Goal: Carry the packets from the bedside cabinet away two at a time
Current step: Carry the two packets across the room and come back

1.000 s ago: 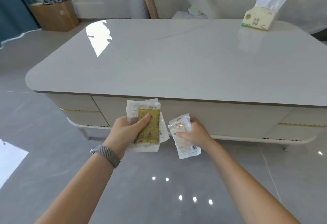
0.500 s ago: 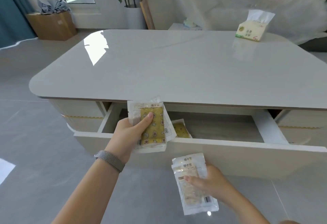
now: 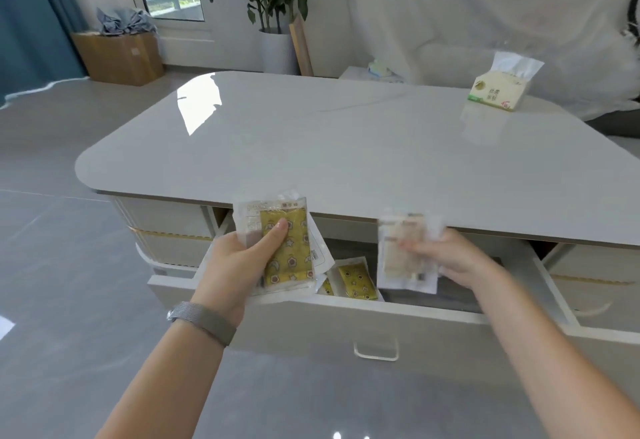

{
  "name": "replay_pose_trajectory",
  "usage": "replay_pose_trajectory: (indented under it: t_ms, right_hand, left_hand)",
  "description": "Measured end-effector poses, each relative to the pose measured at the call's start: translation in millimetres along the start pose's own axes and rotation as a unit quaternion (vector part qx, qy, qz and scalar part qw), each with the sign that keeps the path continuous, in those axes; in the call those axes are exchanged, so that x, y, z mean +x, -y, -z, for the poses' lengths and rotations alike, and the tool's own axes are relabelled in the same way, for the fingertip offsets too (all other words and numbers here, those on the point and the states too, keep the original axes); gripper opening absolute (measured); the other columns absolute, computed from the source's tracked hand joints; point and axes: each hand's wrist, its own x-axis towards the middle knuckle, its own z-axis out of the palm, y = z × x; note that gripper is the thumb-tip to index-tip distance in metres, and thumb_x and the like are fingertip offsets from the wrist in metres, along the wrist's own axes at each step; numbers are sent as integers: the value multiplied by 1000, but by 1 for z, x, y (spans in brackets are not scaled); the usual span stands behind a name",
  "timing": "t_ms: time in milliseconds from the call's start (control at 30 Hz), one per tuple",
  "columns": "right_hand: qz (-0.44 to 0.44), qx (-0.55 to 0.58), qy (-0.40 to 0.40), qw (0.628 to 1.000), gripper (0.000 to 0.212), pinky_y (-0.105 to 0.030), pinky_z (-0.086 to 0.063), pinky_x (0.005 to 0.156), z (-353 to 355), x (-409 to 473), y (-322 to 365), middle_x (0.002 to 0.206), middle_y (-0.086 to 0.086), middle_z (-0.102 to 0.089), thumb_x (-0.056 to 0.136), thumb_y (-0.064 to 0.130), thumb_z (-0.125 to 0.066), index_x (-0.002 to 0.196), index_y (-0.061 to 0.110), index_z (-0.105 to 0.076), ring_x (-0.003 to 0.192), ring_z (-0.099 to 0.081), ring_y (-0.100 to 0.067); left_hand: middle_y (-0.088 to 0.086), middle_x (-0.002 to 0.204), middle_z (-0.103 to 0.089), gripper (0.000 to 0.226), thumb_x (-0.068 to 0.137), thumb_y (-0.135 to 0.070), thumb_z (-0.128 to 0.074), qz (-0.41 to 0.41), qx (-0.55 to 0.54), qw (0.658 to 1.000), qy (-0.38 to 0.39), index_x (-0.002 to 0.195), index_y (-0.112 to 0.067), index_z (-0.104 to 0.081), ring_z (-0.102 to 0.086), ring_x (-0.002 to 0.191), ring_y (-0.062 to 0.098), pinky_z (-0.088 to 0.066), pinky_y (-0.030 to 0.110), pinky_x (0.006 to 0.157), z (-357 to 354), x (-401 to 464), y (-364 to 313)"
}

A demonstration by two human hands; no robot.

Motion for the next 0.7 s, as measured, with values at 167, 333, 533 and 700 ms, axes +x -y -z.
replay_pose_trajectory:
  t_ms: [167, 333, 533, 700]
  right_hand:
    - [-99, -275, 40, 956, 30, -30, -54, 78, -24, 50, -32, 97, -4, -68, 74, 23, -83, 96, 12, -66, 89, -66, -19]
    - [-132, -322, 15, 937, 29, -35, -57, 74, -21, 53, -44, 104, -13, -64, 88, 21, -68, 113, 11, -58, 96, -65, -28]
    - [-77, -445, -11, 892, 53, -30, -47, 91, -23, 33, -27, 131, -11, -56, 92, 30, -62, 135, 3, -48, 122, -55, -26]
    - [90, 181, 243, 949, 95, -41, -49, 101, -44, -19, 9, 144, -10, -50, 64, 63, -77, 141, 21, -41, 125, -56, -25]
  left_hand:
    - [4, 87, -77, 20, 89, -24, -68, -9, 84, 996, 10, 98, -8, -75, -75, 81, 18, -61, 31, 70, -8, 3, 17]
    - [4, 91, -77, 21, 88, -25, -68, -2, 94, 995, 42, 101, -9, -74, -74, 86, 19, -59, 41, 82, -17, 2, 22]
    - [5, 93, -77, 19, 89, -25, -68, -9, 76, 996, 51, 100, -10, -74, -74, 87, 20, -59, 43, 83, -27, 1, 22]
    - [0, 95, -77, 16, 86, -26, -67, -88, 57, 992, 70, 99, -19, -72, -74, 89, 17, -60, 37, 79, -31, -3, 18]
